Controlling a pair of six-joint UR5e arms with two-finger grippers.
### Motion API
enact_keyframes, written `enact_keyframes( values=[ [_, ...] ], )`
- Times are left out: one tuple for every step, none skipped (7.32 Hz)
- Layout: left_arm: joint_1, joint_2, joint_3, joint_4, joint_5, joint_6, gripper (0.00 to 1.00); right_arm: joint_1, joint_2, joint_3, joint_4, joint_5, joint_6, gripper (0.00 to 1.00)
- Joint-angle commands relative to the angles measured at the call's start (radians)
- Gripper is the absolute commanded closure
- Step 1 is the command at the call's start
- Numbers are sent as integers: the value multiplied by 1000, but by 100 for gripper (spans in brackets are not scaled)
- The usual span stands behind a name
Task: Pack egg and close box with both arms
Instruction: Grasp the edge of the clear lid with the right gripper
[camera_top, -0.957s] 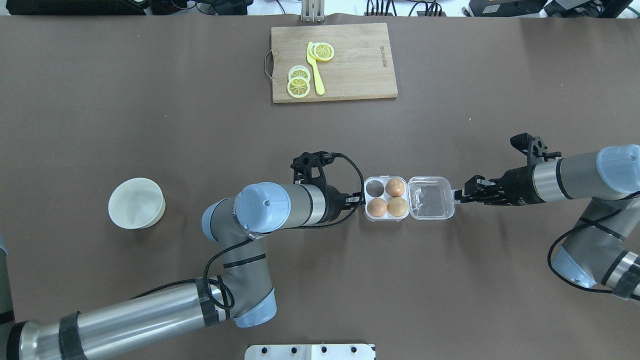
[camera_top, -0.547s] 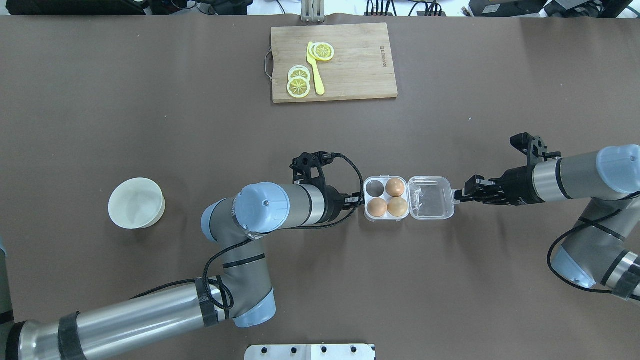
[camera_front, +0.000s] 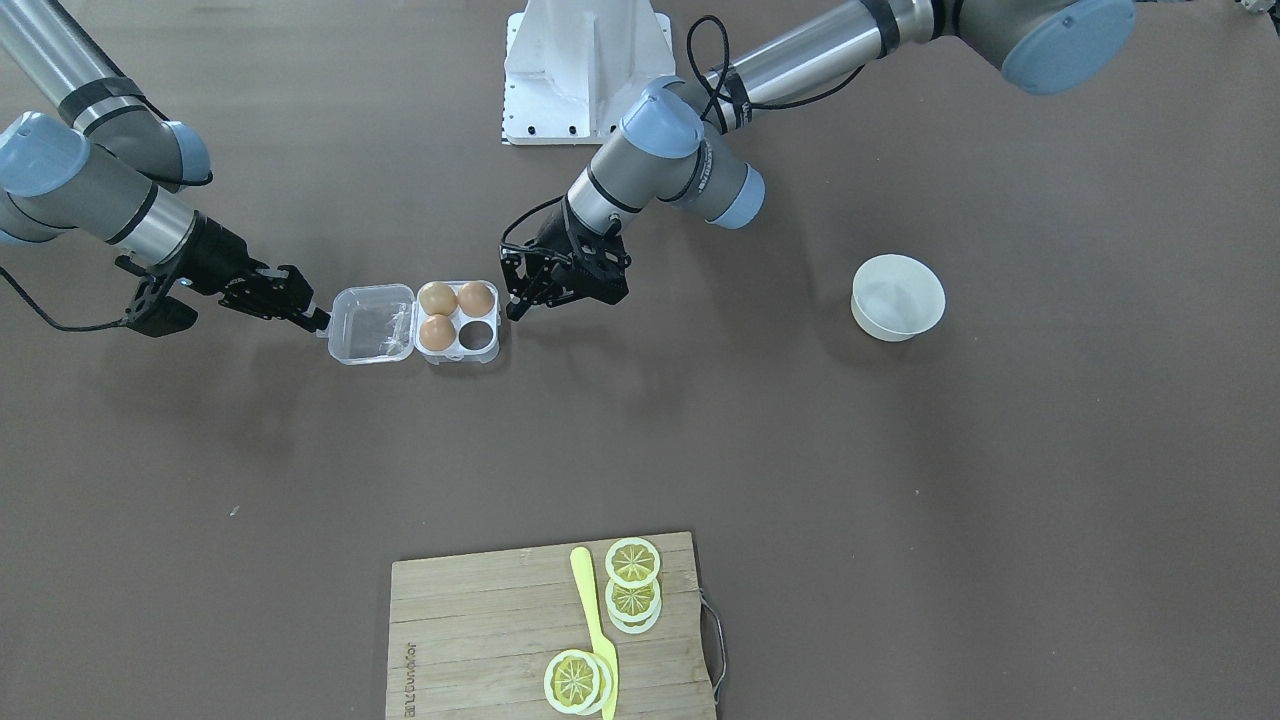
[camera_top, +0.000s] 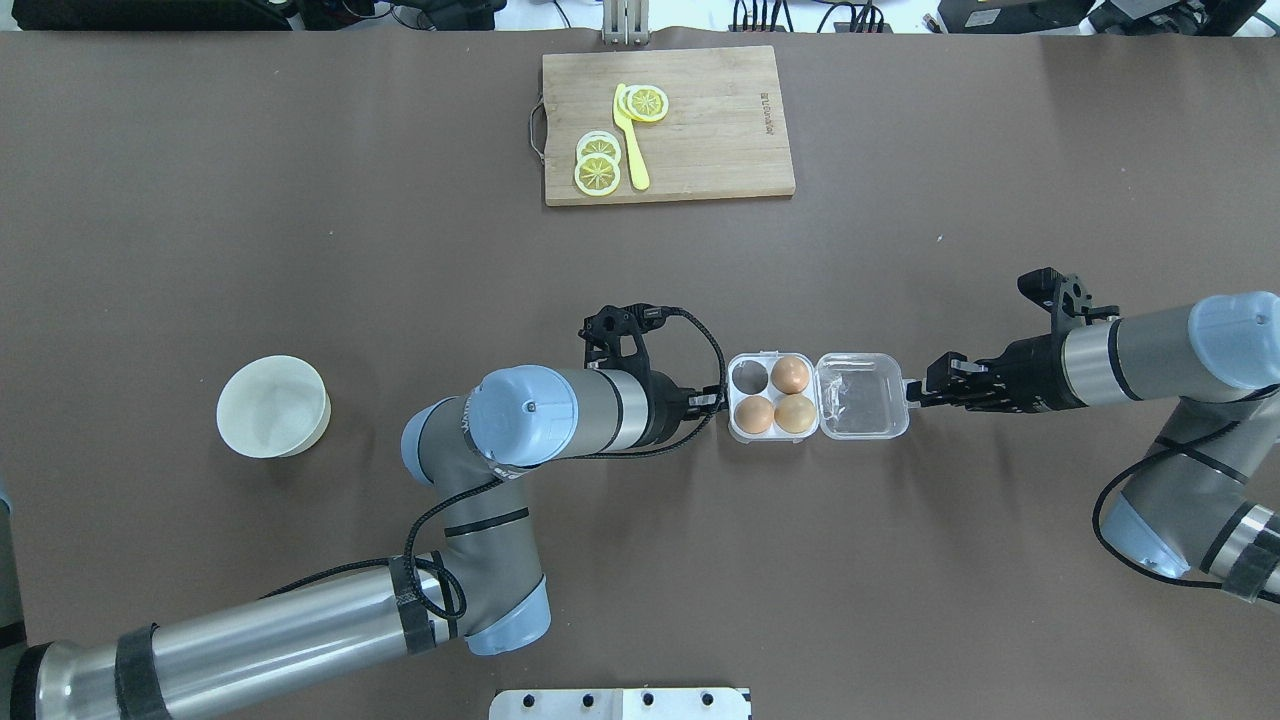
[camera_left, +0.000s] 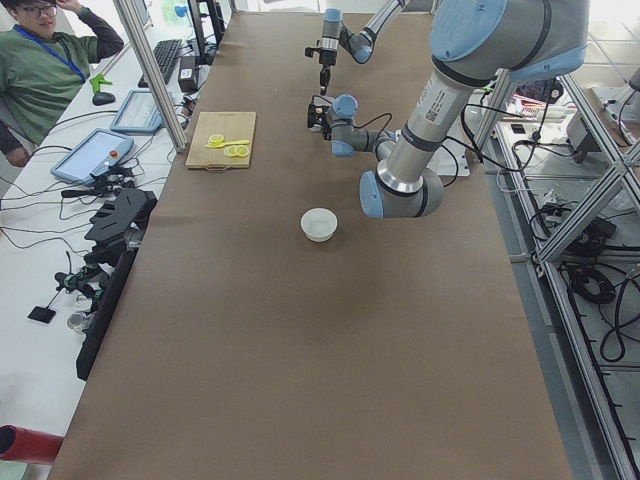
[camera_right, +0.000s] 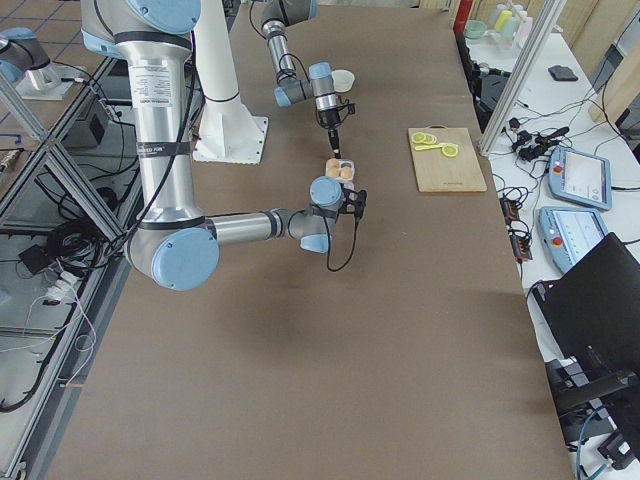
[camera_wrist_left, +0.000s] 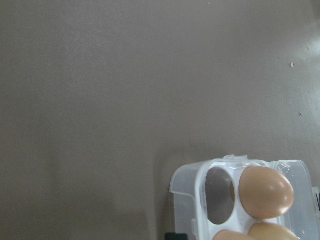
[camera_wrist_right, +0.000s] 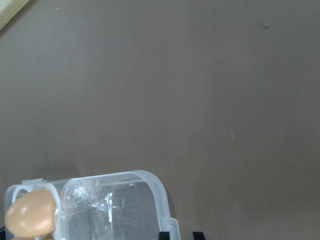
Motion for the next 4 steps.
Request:
enact_keyframes(
  values=[
    [0,2,-1,-1,0,0,100,-2,4,0,-1,1,4,76],
    [0,2,-1,-1,0,0,100,-2,4,1,-1,1,4,83],
    [0,2,-1,-1,0,0,100,0,4,4,0,1,6,92],
    [0,2,-1,-3,0,0,100,0,3,7,0,3,7,100]
  ],
)
